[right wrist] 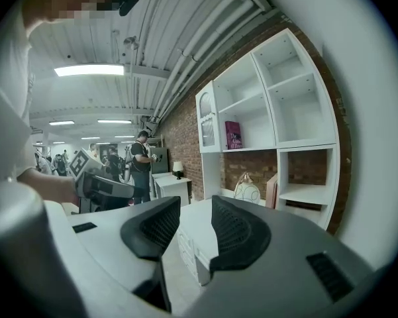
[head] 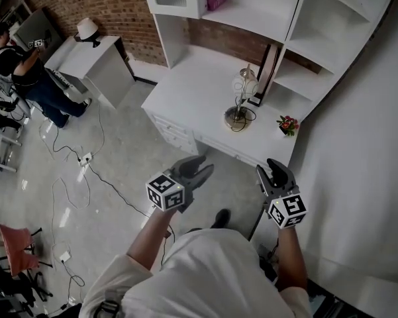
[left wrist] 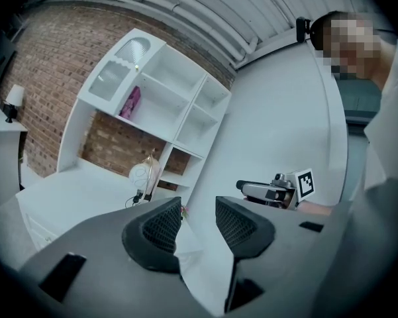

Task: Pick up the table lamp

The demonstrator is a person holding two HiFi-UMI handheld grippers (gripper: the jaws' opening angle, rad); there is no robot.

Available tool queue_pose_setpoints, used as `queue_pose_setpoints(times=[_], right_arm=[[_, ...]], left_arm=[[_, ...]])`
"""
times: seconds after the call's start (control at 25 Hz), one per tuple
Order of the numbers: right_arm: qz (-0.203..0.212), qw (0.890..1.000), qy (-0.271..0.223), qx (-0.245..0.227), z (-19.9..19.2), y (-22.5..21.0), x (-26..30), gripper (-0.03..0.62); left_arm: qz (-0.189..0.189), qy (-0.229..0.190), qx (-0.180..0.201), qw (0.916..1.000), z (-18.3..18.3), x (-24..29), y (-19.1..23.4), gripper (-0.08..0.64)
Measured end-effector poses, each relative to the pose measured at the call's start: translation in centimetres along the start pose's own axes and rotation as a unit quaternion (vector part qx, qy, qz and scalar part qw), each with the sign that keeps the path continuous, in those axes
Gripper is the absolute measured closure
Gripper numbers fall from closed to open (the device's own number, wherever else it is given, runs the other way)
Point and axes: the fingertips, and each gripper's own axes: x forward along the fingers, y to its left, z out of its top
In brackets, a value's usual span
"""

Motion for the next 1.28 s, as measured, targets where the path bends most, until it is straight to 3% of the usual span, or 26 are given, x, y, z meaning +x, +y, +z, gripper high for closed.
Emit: queue_pose_setpoints(times=[0.32, 0.72, 1.28], right_arm=[[0.03, 0.999, 0.002, 0.013, 0.0, -5.6, 3.0, 0.43], [0.042, 0.998, 0.013, 0.036, -1.1, -8.0, 6.8, 0.43], [0.029, 0.997, 0.049, 0.046, -0.8, -12.1, 16.3, 0.43]], left_arm=[[0.014, 0.004, -0.008, 0.9999, 1.2, 5.5, 1.6, 0.394], [0.03, 0.015, -0.016, 0.9993, 1.2, 8.2, 5.4, 0.394], [-0.011, 0.027, -0.023, 0.9993, 4.0, 13.7, 14.4, 0.394]])
